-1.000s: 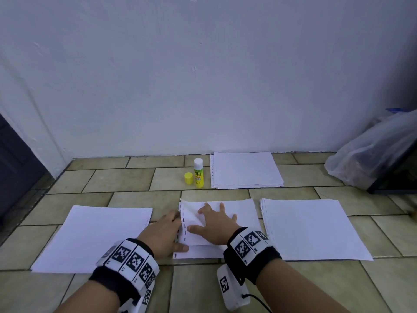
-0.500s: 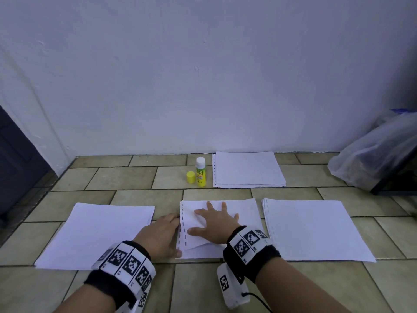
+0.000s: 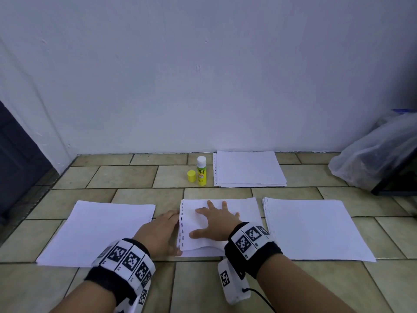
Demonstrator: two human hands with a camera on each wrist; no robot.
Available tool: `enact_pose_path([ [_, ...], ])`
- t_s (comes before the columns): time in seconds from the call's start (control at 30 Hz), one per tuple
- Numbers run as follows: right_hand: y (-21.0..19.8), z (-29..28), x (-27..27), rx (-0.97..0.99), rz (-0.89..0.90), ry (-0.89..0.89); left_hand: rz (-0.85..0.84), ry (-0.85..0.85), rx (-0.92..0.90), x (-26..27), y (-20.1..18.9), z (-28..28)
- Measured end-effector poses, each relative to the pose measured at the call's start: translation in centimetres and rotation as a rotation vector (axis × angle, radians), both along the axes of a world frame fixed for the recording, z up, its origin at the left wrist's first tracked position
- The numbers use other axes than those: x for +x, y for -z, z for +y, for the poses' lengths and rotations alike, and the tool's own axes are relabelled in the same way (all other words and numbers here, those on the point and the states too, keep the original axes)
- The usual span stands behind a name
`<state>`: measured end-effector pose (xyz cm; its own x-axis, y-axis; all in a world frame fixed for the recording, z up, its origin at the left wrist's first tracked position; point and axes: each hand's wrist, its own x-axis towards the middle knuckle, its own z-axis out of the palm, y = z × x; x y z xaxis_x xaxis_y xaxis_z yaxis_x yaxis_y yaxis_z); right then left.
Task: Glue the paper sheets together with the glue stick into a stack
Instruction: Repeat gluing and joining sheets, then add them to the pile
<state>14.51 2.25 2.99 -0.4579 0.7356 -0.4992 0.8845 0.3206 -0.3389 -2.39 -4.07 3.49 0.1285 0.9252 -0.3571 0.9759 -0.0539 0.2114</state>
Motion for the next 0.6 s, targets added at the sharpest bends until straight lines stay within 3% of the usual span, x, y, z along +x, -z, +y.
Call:
enact_pose_path([
  [0.6, -0.22, -0.28, 0.41, 0.008, -0.052, -0.065, -0.008, -0.002, -0.024, -0.67, 0.32, 0.21],
])
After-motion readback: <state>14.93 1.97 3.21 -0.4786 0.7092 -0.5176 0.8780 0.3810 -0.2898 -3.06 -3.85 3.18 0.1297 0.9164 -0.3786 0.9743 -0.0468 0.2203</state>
